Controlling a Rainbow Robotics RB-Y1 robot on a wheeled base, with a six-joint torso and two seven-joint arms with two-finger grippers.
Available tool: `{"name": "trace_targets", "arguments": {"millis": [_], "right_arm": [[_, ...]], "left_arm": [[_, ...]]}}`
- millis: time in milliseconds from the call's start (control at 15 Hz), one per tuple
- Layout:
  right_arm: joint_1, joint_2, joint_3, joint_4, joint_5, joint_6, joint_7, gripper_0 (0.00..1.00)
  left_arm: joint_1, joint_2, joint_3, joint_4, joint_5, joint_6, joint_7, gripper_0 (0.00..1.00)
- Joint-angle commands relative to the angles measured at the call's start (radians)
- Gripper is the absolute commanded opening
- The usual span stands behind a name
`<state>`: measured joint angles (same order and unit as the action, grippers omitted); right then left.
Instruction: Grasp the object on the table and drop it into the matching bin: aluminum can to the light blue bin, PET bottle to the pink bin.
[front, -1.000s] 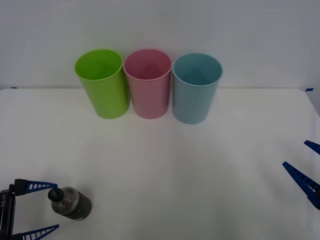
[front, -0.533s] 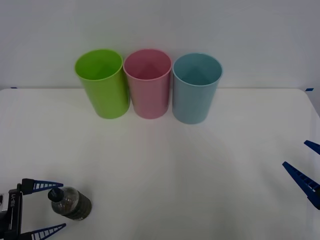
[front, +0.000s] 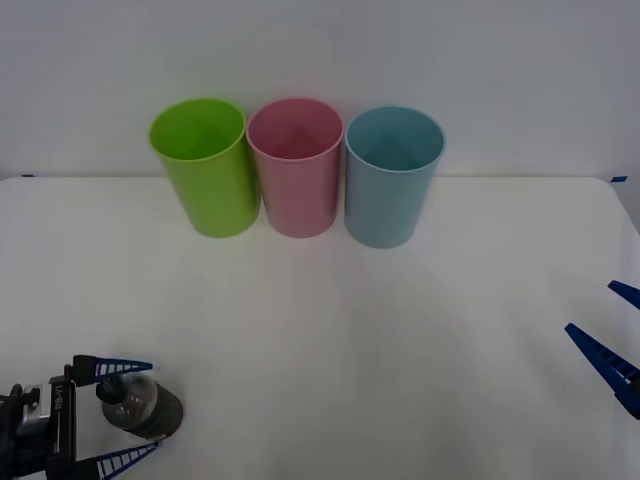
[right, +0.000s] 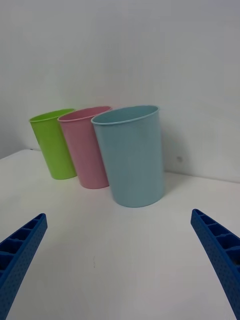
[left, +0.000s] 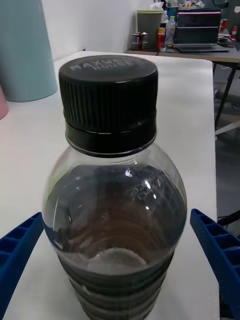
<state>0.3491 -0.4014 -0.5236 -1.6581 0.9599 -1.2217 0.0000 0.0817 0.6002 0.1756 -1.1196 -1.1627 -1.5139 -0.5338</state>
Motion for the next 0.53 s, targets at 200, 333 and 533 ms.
{"name": "trace_targets", "arguments": {"millis": [200, 333, 533], "right_arm": [[0.0, 0.0, 0.0, 0.0, 0.0, 0.0, 0.0, 1.0], [0.0, 0.0, 0.0, 0.0, 0.0, 0.0, 0.0, 1.0], [0.0, 0.0, 0.0, 0.0, 0.0, 0.0, 0.0, 1.0]], "left_arm": [[-0.008, -0.022, 0.015, 0.0, -0.022, 0.0, 0.003, 1.0], [-0.008, -0.02, 0.016, 0.0, -0.023, 0.0, 0.006, 0.61], [-0.007, -0.022, 0.025, 0.0, -0.023, -0.006, 0.002, 0.0]]}}
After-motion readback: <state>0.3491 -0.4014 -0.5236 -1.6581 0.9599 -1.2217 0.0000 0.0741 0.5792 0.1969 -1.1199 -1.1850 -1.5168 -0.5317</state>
